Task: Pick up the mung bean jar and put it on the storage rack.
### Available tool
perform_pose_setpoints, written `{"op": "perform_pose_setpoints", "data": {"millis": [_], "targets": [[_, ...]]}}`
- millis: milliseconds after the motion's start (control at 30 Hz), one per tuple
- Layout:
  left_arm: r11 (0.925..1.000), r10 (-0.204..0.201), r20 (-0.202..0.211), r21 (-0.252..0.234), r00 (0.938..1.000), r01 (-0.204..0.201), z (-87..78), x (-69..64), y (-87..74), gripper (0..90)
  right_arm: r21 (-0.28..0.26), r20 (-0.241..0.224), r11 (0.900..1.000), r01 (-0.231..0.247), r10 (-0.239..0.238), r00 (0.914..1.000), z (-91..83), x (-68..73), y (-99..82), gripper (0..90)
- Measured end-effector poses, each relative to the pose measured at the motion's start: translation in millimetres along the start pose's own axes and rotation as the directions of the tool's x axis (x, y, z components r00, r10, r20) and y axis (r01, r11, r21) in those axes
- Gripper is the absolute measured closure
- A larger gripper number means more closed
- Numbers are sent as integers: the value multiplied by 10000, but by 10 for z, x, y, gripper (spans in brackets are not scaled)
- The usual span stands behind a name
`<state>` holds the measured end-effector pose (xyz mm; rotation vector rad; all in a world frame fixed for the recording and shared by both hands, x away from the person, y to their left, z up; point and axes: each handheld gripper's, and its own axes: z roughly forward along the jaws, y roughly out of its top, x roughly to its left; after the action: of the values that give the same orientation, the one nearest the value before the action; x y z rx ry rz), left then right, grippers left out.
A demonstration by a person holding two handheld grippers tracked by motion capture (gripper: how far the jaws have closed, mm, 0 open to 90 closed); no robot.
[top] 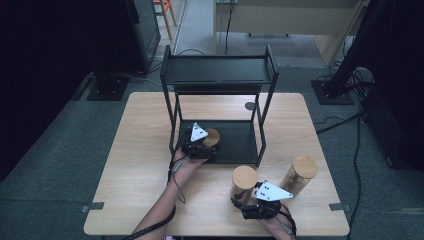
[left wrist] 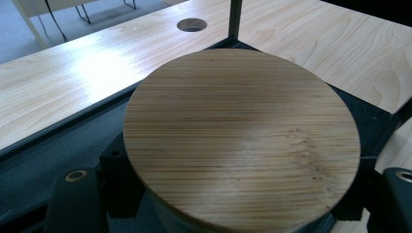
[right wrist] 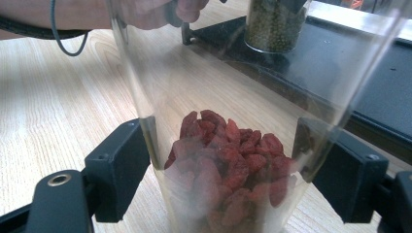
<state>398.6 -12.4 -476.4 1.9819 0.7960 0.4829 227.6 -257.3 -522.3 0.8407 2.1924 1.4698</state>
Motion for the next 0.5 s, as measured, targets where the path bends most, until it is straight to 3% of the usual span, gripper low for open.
{"op": "perform_pose_setpoints", "data": {"millis": [233,500], "targets": [[9996,-275,-46,-57,9996,275,72,1,15,256,9,-12,10000,-8,8,10000,-1,-2,0,199],[9995,-304,-240,5,9992,305,139,36,53,256,-12,-21,10000,-7,7,10000,1,-3,0,199]]}}
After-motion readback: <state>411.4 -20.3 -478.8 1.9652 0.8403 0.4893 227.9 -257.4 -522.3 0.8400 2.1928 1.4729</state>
